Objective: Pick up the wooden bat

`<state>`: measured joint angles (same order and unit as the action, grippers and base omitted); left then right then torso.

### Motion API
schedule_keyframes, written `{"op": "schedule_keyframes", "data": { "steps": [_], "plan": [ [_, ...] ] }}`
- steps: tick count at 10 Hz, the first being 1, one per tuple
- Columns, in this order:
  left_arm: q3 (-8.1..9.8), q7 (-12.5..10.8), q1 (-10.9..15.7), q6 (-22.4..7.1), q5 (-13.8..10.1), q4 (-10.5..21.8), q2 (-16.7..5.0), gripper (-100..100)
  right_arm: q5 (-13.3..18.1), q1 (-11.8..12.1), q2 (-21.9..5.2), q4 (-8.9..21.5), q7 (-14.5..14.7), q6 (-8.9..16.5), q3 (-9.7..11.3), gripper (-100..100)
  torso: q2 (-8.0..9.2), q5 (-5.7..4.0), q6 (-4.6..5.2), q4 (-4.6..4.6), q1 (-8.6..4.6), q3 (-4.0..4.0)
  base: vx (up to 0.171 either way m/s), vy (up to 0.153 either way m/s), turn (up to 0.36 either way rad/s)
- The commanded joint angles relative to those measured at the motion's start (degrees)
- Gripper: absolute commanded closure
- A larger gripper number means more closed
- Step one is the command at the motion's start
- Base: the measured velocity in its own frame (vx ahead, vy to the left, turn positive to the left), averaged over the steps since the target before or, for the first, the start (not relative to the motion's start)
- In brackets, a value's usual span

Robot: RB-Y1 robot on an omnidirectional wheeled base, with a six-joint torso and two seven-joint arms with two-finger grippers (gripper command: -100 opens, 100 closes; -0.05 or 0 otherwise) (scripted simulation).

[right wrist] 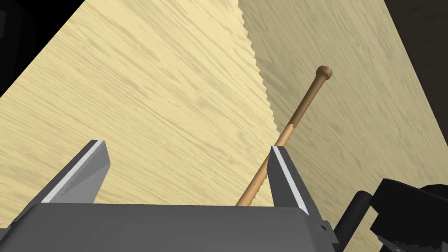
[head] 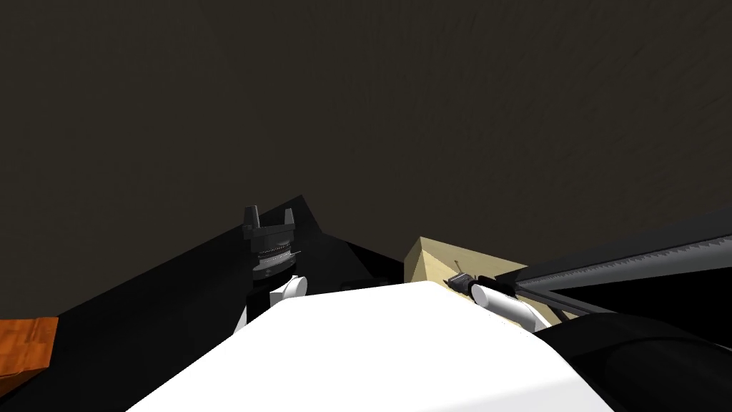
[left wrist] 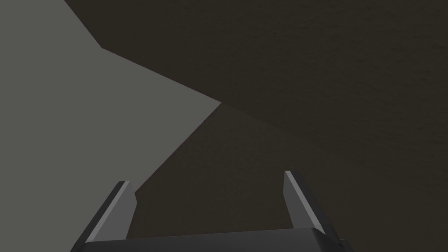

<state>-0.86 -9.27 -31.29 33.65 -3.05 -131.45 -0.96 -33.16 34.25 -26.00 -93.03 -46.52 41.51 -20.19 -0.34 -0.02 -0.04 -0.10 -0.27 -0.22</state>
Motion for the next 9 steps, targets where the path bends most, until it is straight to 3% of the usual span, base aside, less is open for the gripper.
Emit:
{"op": "schedule_keyframes", "data": {
  "steps": [1,4,6,7,9],
  "plan": [
    [0.00,0.0,0.0,0.0,0.0,0.0,0.0,0,-2.4,0.5,-0.5,2.9,-1.5,2.4,-1.2,-100,0.00,0.00,0.00,0.00,0.00,0.00,0.083,-0.029,-0.040],
    [0.00,0.0,0.0,0.0,0.0,0.0,0.0,0,-4.4,1.1,-1.0,6.0,-2.8,4.5,-2.3,-100,0.00,-0.02,0.02,0.00,-0.09,0.00,0.071,-0.030,-0.031],
    [0.00,0.0,0.0,0.0,0.0,0.0,0.0,0,-8.2,2.3,-2.1,10.5,-5.2,7.8,-4.3,-100,-0.03,-0.03,0.00,0.00,-0.09,-0.01,0.088,-0.054,-0.050],
    [0.01,0.0,0.0,0.0,0.0,0.0,0.0,0,-8.3,2.3,-2.1,10.5,-5.2,8.2,-4.3,-100,-0.05,-0.04,0.01,-0.01,-0.25,-0.03,0.074,-0.070,-0.014],
    [0.01,0.0,0.0,0.0,0.0,0.0,0.0,0,-11.7,3.3,-3.0,14.5,-7.1,11.2,-5.6,-100,0.01,-0.05,0.00,0.00,-0.21,0.01,0.073,-0.069,-0.034]
  ]
}}
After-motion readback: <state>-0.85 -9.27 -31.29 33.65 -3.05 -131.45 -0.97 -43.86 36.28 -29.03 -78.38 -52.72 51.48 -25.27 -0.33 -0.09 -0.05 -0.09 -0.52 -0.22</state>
